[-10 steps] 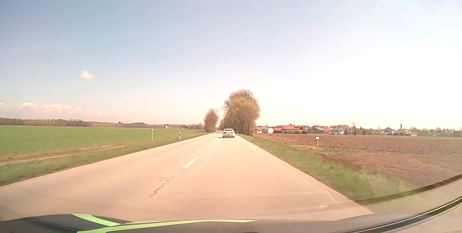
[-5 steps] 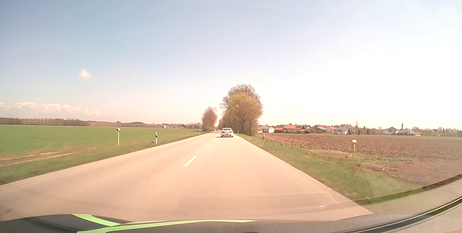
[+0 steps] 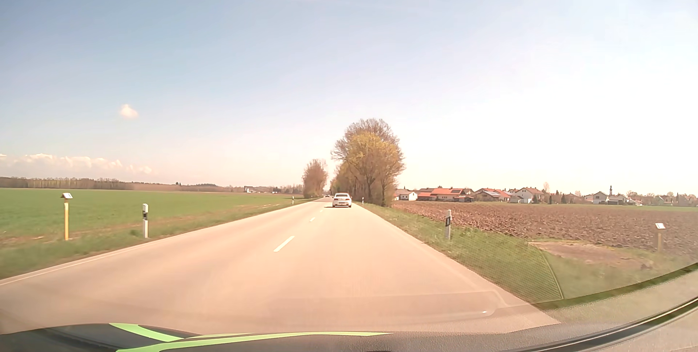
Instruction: Follow the waypoints while adhering to traffic rules and regulations
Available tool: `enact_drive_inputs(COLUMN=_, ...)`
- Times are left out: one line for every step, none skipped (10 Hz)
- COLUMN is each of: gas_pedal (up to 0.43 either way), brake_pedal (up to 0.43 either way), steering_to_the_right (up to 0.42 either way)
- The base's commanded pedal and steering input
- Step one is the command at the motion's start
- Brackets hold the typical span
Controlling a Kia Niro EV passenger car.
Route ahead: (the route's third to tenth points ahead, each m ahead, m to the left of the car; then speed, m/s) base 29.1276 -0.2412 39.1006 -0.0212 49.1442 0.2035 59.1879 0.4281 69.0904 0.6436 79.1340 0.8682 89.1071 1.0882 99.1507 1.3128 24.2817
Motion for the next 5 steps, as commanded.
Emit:
enact_drive_inputs(gas_pedal=0.287, brake_pedal=0.0, steering_to_the_right=0.0)
enact_drive_inputs(gas_pedal=0.287, brake_pedal=0.0, steering_to_the_right=-0.001)
enact_drive_inputs(gas_pedal=0.287, brake_pedal=0.0, steering_to_the_right=0.0)
enact_drive_inputs(gas_pedal=0.287, brake_pedal=0.0, steering_to_the_right=-0.001)
enact_drive_inputs(gas_pedal=0.287, brake_pedal=0.0, steering_to_the_right=0.0)
